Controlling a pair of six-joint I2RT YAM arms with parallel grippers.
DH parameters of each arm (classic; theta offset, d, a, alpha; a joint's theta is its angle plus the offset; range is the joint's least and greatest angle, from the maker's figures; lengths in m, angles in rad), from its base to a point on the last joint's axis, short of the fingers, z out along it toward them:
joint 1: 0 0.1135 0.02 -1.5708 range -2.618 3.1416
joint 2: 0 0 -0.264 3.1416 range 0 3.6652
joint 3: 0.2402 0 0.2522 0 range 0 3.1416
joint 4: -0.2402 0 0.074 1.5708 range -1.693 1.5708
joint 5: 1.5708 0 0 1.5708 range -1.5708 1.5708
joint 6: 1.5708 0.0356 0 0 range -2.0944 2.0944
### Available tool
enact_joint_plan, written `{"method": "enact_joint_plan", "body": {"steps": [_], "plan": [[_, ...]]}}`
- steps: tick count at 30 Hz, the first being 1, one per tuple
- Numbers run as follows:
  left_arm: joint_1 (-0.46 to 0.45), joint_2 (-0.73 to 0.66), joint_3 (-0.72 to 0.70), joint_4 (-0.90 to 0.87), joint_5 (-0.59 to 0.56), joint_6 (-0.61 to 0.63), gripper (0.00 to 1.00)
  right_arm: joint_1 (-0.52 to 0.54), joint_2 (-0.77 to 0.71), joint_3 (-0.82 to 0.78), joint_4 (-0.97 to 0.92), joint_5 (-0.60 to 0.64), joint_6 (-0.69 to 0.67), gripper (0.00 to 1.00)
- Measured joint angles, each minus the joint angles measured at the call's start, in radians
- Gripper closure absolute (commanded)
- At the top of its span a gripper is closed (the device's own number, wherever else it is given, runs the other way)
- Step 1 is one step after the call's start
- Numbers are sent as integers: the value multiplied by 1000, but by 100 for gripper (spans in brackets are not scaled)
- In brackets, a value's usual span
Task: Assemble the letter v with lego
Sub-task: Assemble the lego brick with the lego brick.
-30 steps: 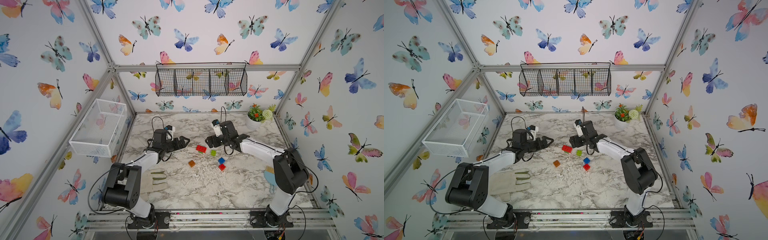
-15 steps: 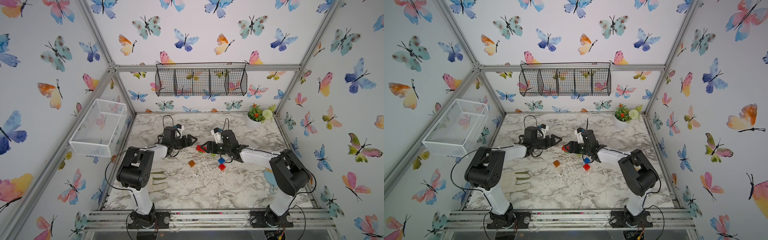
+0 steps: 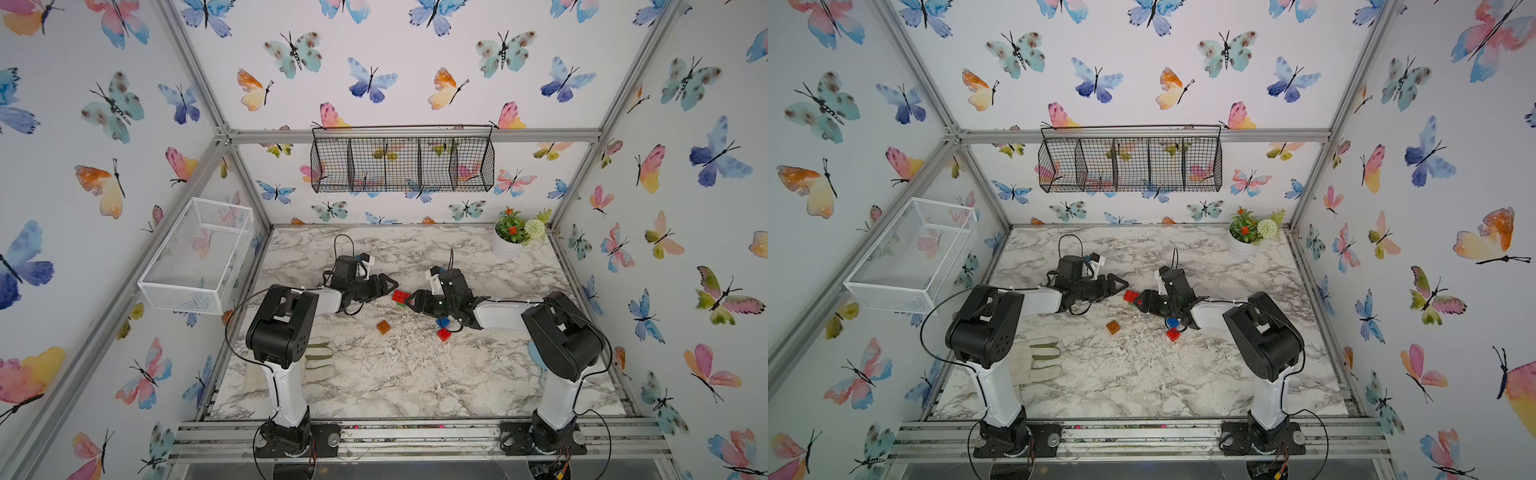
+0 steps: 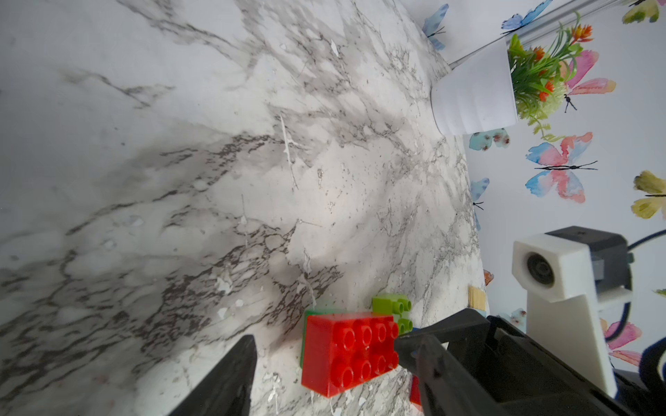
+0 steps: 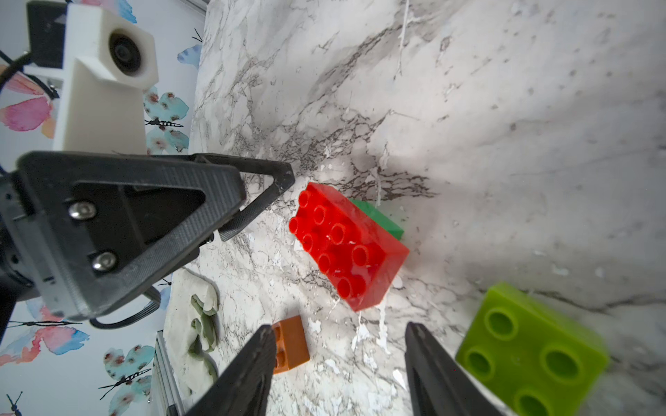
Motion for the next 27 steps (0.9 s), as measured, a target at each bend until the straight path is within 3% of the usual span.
{"method": "enact_joint_plan", "body": {"steps": [17, 27], "plan": [[-10, 39, -24, 17, 14, 9, 53, -17, 116, 92, 32, 18, 7, 48], [-10, 38, -64, 83, 20, 8, 57, -25, 136, 138, -11, 0, -50, 59]]}}
